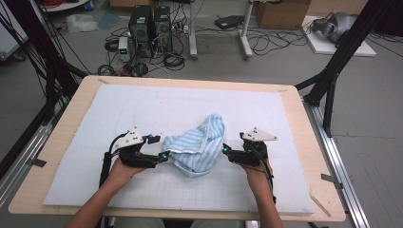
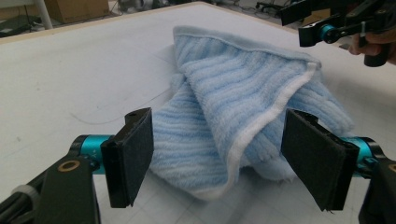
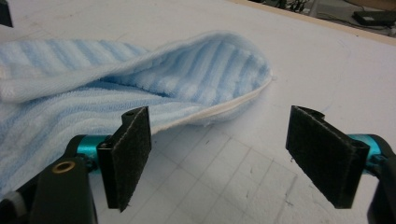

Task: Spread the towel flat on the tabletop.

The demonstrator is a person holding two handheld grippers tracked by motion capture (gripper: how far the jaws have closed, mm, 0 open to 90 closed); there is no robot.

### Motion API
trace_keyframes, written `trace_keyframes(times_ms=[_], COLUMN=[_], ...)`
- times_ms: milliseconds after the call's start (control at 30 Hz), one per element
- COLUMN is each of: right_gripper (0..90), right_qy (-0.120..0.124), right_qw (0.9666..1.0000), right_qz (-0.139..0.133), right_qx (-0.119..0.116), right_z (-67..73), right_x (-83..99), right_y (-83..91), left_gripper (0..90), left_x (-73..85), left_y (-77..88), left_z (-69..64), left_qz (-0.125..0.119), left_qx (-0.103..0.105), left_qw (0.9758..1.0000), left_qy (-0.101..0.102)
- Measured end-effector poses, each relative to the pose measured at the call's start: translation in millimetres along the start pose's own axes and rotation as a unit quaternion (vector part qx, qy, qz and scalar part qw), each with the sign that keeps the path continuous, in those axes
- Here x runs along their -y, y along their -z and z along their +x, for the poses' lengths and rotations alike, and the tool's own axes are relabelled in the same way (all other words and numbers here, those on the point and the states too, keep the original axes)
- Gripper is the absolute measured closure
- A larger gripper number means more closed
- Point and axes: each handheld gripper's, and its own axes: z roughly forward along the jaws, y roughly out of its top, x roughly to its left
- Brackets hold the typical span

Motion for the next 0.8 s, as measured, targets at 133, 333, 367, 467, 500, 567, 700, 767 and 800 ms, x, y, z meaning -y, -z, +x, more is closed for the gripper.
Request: trace_keyframes(times_ms=[133, 333, 367, 467, 500, 567, 700, 767, 800], right_gripper=[21.1, 21.1, 21.2, 21.2, 21.2, 21.2, 21.2, 21.2, 21.2], right_qy=[-0.005, 0.000, -0.001, -0.002, -0.003, -0.005, -0.004, -0.005, -0.003], right_qw=[0.9999, 1.0000, 1.0000, 0.9999, 0.9999, 0.9999, 0.9999, 0.9998, 0.9998], right_qz=[-0.009, -0.002, -0.001, 0.000, 0.001, 0.002, 0.004, 0.004, 0.003], right_qx=[-0.004, -0.008, -0.010, -0.012, -0.014, -0.014, -0.016, -0.018, -0.019], right_z=[-1.8, -2.2, -2.3, -2.6, -3.0, -2.8, -1.8, 0.0, 0.6], right_x=[-0.6, 1.8, 2.2, 3.1, 3.8, 4.2, 5.2, 5.1, 5.0], right_y=[2.4, 0.3, 0.0, -0.8, -1.4, -1.4, -3.1, -4.0, -4.6], left_gripper=[28.1, 72.5, 76.8, 82.9, 83.2, 83.2, 84.0, 84.1, 84.2], left_x=[-5.8, -12.4, -14.6, -23.2, -26.4, -32.8, -43.7, -48.0, -49.7], left_y=[-17.3, -36.2, -37.7, -38.3, -36.8, -32.8, -25.9, -22.8, -21.3], left_z=[-4.8, -9.2, -7.9, -1.1, 2.5, 11.3, 33.1, 48.3, 55.1], left_qz=[0.027, 0.071, 0.068, 0.047, 0.038, 0.020, 0.013, 0.008, 0.010], left_qx=[0.001, 0.007, 0.011, 0.011, 0.010, 0.004, -0.024, -0.046, -0.051], left_qw=[0.9995, 0.9951, 0.9954, 0.9977, 0.9984, 0.9994, 0.9996, 0.9989, 0.9986], left_qy=[-0.017, -0.068, -0.066, -0.048, -0.041, -0.026, -0.009, 0.006, 0.014])
